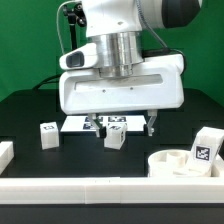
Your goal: Assemble stool
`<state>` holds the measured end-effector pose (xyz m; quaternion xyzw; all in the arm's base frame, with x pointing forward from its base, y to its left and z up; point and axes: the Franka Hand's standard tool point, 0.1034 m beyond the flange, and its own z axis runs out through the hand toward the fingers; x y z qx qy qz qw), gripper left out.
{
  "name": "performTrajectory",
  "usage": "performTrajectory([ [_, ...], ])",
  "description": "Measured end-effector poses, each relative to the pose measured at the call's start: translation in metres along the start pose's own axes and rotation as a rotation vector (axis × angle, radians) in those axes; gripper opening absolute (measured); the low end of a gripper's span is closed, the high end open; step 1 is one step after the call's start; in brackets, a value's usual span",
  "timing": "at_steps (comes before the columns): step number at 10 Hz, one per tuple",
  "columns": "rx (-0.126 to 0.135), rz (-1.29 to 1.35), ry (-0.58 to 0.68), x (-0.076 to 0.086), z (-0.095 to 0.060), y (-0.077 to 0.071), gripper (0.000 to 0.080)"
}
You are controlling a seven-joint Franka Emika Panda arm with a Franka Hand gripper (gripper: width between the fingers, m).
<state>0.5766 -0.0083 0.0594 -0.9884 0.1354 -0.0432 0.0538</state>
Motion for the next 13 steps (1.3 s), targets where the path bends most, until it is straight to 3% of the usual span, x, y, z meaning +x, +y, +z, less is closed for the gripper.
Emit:
performTrajectory([
  [2,-0.022,0.064,-0.015,-0.038,0.012,0.028,0.0649],
  [4,-0.039,0.08,-0.017,-0.051,0.018,0.045,0.0649],
  [7,-0.025,0.086,-0.078,-0.055,0.019,0.042,0.0649],
  [9,0.004,0.104,-0.236,-0.063,0.019,0.039,0.0649],
  [13,0.011,0.183,-0.505,-0.08,0.024,0.043,0.0649],
])
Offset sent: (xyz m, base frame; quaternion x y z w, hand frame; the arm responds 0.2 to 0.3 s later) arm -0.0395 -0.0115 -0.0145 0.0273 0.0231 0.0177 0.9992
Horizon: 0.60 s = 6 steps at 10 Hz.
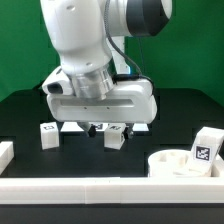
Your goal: Assemble stool
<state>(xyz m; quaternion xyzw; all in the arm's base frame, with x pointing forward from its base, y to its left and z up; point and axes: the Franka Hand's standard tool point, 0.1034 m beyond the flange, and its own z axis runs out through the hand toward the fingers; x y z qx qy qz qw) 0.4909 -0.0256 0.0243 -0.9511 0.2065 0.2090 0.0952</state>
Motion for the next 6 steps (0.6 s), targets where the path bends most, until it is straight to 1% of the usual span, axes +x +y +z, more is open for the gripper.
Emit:
performTrajectory([
  [1,0.002,0.009,-0.053,-0.0015,0.0033,0.0013,0.0649],
  [2,0.01,0.014,-0.143,-0.0064,0.0052,0.0021,0.0649],
  [4,0.019,0.018,-0.266,-0.0047,0.0059,0.0024,0.0649],
  [6,0.027,0.025,-0.4,-0.0086,0.0083,0.0065,0.0649],
])
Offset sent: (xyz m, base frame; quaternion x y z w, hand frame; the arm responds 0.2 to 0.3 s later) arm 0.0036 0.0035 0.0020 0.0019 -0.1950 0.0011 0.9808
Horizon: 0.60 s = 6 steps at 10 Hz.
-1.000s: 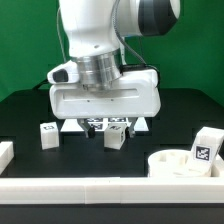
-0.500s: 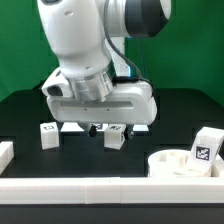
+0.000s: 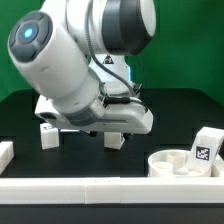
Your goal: Assemble stool
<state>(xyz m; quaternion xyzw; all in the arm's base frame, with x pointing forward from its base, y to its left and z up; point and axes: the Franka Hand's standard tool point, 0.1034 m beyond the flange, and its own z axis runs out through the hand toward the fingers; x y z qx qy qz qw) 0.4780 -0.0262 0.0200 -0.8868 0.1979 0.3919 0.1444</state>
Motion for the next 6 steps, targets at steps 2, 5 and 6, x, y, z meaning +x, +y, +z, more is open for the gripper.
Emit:
performTrajectory([
  [2,0.001,0.005,-0.087,0.003,0.0,0.002,0.0649],
  [5,-0.003,0.01,-0.1,0.004,0.007,0.001,0.0649],
  [6,-0.007,0.029,-0.106,0.004,0.011,0.0,0.0649],
])
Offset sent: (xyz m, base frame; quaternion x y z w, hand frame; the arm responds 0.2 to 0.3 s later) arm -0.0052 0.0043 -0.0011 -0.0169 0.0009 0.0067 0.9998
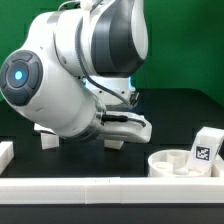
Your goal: Assemble stool
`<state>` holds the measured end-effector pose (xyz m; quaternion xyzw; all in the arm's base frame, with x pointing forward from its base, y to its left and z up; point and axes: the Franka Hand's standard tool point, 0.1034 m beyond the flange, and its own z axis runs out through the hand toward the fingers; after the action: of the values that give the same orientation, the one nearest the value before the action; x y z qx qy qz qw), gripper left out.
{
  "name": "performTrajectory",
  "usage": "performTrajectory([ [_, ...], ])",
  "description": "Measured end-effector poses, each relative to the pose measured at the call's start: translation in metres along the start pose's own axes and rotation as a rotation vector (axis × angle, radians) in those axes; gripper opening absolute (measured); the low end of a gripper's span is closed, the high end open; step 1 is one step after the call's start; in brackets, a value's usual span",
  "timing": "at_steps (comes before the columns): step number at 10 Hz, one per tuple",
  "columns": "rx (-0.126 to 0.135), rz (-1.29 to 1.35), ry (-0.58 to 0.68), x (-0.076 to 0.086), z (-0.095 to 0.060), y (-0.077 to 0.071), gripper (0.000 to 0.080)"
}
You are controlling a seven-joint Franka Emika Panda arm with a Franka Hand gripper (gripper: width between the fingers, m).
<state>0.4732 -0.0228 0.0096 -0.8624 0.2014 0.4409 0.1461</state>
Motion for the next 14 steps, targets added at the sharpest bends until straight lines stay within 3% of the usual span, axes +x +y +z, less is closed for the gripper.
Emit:
performTrajectory([
  [5,-0.002,0.003,0.018,0.001,0.01,-0.003,0.0649],
  [6,-0.002,0.003,0.023,0.001,0.012,-0.003,0.0561],
  [7,-0.002,0.002,0.024,0.002,0.012,-0.004,0.0424],
  [8,-0.002,0.002,0.024,0.002,0.012,-0.004,0.0424],
  [9,-0.002,0.002,0.025,0.002,0.012,-0.004,0.0325],
  [11,-0.002,0.0,0.027,0.002,0.011,-0.004,0.0325],
  [12,-0.002,-0.006,0.034,0.001,0.008,-0.005,0.0325],
  [14,-0.011,-0.04,0.064,-0.012,-0.021,-0.016,0.0325],
])
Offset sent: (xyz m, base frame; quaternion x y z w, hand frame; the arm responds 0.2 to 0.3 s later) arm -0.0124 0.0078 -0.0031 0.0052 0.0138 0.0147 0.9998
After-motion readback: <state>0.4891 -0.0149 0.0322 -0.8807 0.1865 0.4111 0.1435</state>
